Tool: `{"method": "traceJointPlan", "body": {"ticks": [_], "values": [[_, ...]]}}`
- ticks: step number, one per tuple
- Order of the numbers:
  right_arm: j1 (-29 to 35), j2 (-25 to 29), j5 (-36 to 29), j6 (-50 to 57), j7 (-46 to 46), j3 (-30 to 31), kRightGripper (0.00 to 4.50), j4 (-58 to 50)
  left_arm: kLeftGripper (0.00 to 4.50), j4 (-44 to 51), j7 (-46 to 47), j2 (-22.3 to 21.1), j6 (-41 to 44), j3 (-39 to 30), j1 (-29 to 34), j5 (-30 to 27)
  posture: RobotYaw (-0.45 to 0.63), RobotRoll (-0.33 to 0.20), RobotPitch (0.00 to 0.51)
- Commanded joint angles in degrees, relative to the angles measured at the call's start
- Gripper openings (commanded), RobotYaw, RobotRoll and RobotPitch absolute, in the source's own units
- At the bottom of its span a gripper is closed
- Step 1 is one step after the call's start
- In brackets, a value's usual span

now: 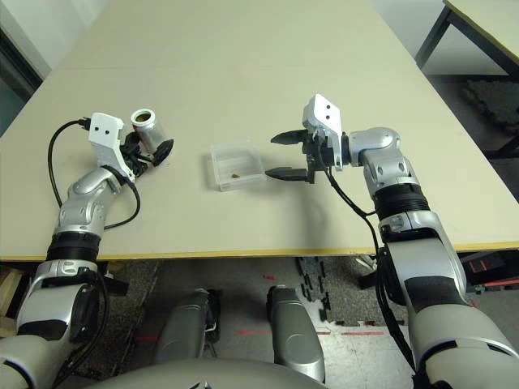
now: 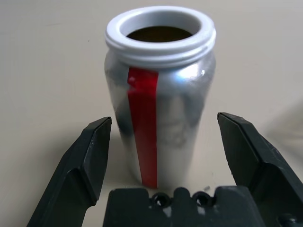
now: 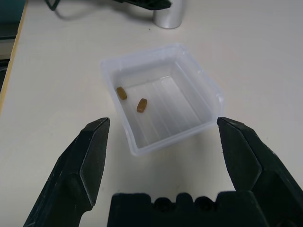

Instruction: Pour the medicine from the bottle into the box.

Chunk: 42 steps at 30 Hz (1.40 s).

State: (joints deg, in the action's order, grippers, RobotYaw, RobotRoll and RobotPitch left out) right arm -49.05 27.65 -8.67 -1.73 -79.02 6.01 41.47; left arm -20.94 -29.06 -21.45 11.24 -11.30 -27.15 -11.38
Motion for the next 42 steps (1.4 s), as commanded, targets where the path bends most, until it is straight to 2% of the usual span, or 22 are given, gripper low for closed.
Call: {"method": "traceJointPlan", "body": {"ticks": [1, 4, 9, 17, 22, 26, 33, 42], "values": [[-0.7, -0.21, 0.73, -1.07, -0.18, 0.5, 4.5, 1.55, 4.47, 9.16, -0.22, -1.82, 5.83, -1.27, 5.86, -2.59, 0.0, 0.0, 0.142], [-1.0, -0.2, 0.91, -1.58, -0.11, 0.24, 4.5, 2.44, 4.47, 15.39, -0.65, -3.67, 9.54, -2.44, 9.9, -4.55, 0.01, 0.0, 0.142], [-1.13, -0.08, 0.27, -0.73, 1.3, -1.09, 4.5, 3.39, 4.47, 21.25, -1.28, -7.1, 14.84, -6.06, 12.49, -8.67, 0.01, 0.0, 0.145], [-0.34, 2.17, -3.33, 5.02, 8.57, -7.76, 4.5, 3.95, 4.47, 17.44, -3.76, -16.11, 19.52, -13.31, 9.0, -13.71, 0.03, 0.0, 0.156], [0.87, 3.77, -4.37, 6.5, 15.27, -11.91, 4.5, 4.28, 4.47, 9.78, -4.69, -20.79, 18.42, -14.02, 5.39, -12.69, 0.03, 0.0, 0.157], [1.74, 4.64, -4.73, 6.41, 23.17, -15.77, 4.5, 5.33, 4.47, -1.55, -5.27, -22.83, 13.79, -12.52, 0.29, -10.26, 0.01, 0.0, 0.158], [2.99, 6.19, -4.96, 5.73, 33.78, -20.64, 4.5, 6.94, 4.47, -21.14, -5.03, -23.25, 3.32, -10.71, -9.97, -6.21, -0.02, 0.0, 0.164], [4.98, 9.23, -4.63, 2.99, 40.69, -23.48, 4.5, 10.29, 4.47, -36.04, -5.44, -23.32, -5.96, -8.75, -16.97, -2.72, -0.06, 0.0, 0.176]]}}
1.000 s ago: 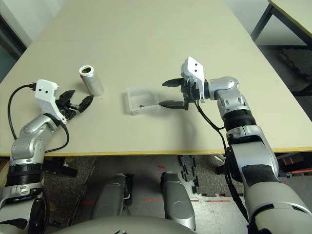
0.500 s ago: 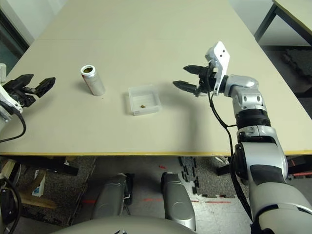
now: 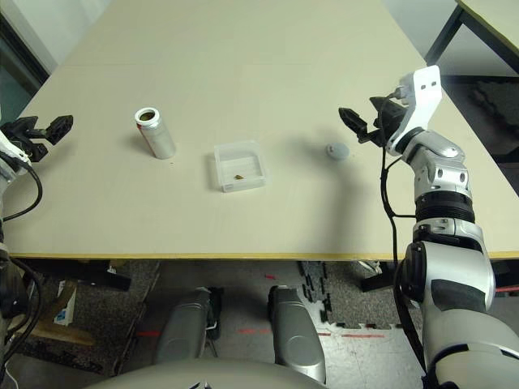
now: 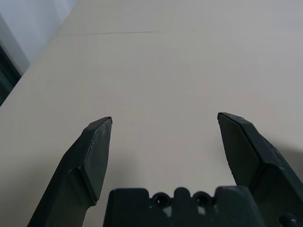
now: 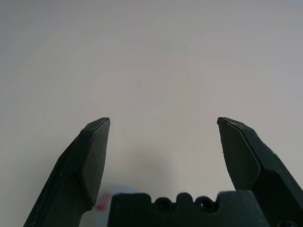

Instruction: Pour the medicine from the bottle into the box.

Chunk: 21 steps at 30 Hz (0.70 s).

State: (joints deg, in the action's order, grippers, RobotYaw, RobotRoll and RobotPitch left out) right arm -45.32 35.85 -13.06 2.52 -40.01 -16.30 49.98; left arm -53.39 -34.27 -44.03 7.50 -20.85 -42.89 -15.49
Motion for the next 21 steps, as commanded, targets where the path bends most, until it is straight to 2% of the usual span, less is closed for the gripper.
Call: {"method": "traceJointPlan", "body": {"ticks": [1, 15, 21], "values": [[1.7, 1.29, -0.44, -1.34, 2.11, -1.67, 4.5, 1.98, 4.47, -4.65, -0.2, -0.75, -2.81, 0.91, -1.77, 1.62, -0.07, 0.0, 0.178], [5.57, 3.36, -1.87, -3.93, 4.77, -5.12, 4.5, 5.14, 4.47, -13.2, 1.78, -0.98, -6.99, 1.48, -5.89, 3.55, -0.12, 0.0, 0.2], [6.54, 3.43, -2.07, -4.39, 4.78, -5.43, 4.5, 4.78, 4.47, -14.87, 2.45, -0.83, -7.78, 1.69, -6.74, 3.87, -0.13, 0.0, 0.191]]}}
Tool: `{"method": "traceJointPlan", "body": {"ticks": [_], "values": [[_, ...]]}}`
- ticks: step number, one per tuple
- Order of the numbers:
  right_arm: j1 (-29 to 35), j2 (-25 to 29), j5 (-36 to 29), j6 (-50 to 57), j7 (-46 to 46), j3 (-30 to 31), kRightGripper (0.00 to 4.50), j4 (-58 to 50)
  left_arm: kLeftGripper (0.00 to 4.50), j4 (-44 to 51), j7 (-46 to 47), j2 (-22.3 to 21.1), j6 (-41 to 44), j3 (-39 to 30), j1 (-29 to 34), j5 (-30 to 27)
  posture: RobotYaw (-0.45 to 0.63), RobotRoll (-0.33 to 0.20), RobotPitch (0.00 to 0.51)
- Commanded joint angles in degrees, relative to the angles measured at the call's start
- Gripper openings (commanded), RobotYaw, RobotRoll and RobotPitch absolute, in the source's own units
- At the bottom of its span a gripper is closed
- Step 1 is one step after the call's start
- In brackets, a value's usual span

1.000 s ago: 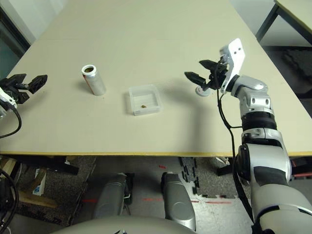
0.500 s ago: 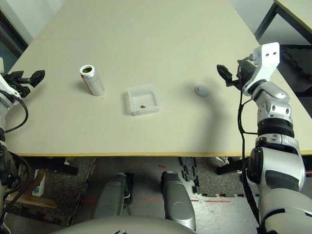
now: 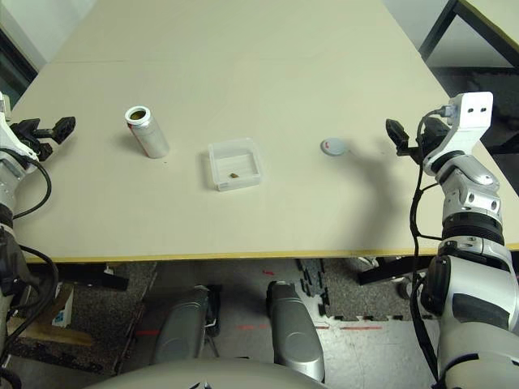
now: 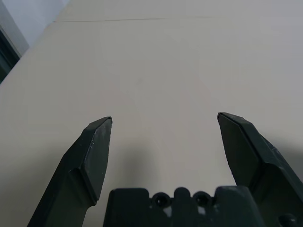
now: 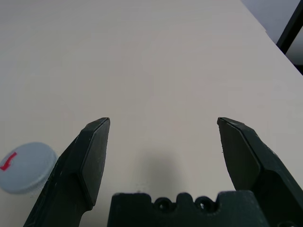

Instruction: Pour the medicine from the bottle into the box.

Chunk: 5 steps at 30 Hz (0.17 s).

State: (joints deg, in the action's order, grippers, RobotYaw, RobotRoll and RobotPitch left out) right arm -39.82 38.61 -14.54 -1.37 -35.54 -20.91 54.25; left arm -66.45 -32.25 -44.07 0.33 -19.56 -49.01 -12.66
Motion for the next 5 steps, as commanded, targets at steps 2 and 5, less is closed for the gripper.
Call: {"method": "traceJointPlan", "body": {"ticks": [2, 5], "values": [[1.42, 0.67, -0.72, -0.54, 0.28, -0.9, 4.5, 0.27, 4.47, -2.03, 0.56, -0.55, -0.73, 0.41, -0.79, 1.12, -0.14, 0.0, 0.189], [2.02, 0.59, -0.87, -0.56, 0.22, -0.94, 4.5, -0.13, 4.47, -2.34, 0.81, -0.29, -0.89, 0.28, -0.99, 1.11, -0.14, 0.0, 0.184]]}}
